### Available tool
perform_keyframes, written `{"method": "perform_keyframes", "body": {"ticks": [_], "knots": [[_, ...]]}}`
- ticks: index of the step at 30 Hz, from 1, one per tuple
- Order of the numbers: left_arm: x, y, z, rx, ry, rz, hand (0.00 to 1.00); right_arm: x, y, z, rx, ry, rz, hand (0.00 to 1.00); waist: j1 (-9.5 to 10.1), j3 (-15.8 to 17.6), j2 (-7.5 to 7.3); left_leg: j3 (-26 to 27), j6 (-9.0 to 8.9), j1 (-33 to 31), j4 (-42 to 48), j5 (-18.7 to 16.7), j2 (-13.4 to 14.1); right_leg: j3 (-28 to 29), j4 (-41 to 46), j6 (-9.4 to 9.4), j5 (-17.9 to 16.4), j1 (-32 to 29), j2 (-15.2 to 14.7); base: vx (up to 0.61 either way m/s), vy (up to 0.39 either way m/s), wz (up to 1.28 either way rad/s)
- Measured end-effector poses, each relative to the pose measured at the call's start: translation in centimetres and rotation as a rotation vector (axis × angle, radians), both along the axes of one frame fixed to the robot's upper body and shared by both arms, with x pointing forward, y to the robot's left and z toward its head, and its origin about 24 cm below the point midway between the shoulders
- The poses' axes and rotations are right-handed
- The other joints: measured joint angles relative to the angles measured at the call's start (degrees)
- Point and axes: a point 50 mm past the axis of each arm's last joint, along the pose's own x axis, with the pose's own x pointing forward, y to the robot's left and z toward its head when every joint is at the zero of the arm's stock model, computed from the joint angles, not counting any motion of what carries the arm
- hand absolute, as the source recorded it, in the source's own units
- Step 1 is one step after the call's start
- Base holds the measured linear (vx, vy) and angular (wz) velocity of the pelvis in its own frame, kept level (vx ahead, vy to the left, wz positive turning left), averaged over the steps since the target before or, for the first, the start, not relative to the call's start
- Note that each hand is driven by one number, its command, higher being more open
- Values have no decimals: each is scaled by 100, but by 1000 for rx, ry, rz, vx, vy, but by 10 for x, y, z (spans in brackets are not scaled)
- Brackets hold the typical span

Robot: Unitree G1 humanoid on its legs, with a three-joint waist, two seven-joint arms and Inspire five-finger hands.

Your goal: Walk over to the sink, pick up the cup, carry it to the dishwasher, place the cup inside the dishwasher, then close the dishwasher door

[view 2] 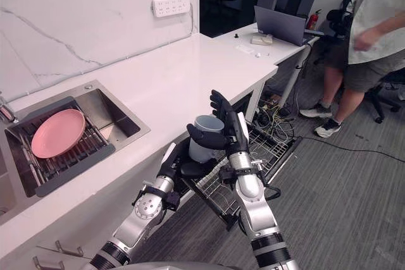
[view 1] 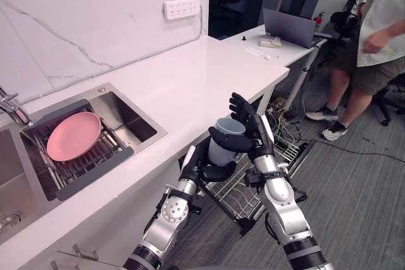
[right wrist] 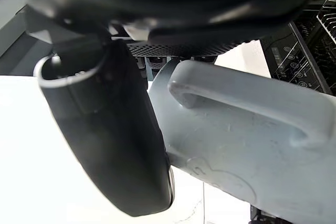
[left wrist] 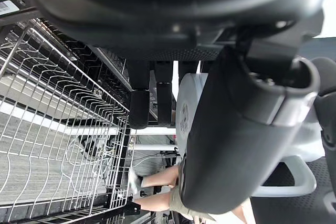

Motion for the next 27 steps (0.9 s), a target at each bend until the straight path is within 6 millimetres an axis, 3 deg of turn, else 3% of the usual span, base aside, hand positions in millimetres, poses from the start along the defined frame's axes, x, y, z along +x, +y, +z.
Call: {"method": "perform_keyframes", "body": {"ticks": [20, 27], "knots": [[0, 2, -1, -16, 15, 28, 30, -14, 0, -14, 21, 42, 0, 90, -34, -1, -7, 22, -15, 44, -1, -11, -5, 16, -22, 2, 1, 37, 15, 0, 0, 0], [8, 7, 15, -113, -32, 128, 30, -29, 12, -29, 58, 124, 50, 90, -40, -19, -5, 50, -21, 48, -1, -15, -25, 52, -14, 2, 1, 19, 47, 0, 0, -2]]}}
